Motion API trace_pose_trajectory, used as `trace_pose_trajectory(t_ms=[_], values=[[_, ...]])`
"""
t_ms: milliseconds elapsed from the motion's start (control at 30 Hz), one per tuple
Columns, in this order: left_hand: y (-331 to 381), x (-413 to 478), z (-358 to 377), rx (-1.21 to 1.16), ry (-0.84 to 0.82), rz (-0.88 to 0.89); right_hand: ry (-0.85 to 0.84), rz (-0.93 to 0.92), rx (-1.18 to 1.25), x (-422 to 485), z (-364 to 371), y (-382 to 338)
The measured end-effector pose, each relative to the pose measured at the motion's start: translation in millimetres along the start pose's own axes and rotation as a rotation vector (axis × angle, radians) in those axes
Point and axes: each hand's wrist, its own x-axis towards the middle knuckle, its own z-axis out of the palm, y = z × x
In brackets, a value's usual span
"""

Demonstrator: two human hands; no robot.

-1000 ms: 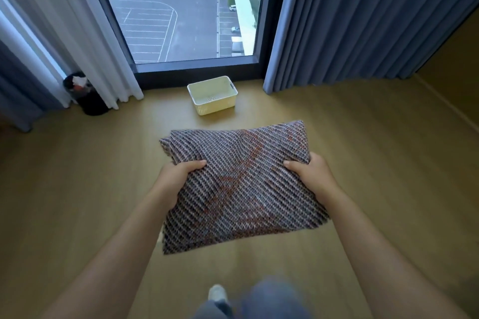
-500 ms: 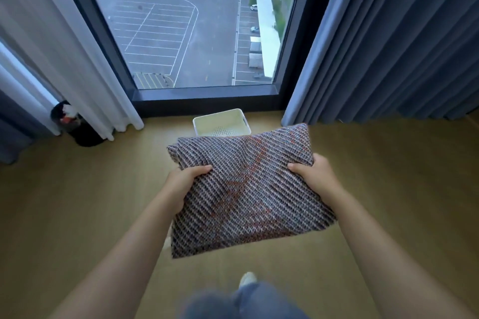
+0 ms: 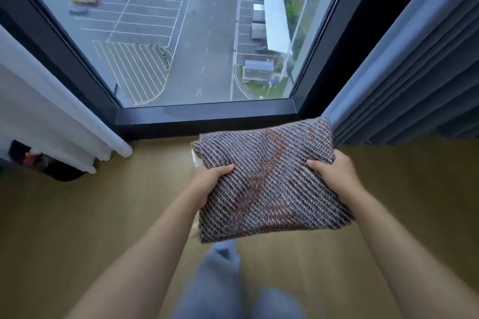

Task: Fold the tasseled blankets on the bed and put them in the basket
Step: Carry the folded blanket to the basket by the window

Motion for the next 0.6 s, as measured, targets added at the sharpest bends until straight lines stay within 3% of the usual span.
trace_pose_trajectory(t_ms=[267,600], values=[[52.5,157.8,22.7,0.027,-0.027,-0.069,0.051,0.084,-0.087,159.4,48.1,-8.1],[-13.5,400.5,19.8,-0.030,0.091,-0.176,-0.033,0.067,-0.183,365.9,154.7,107.5]])
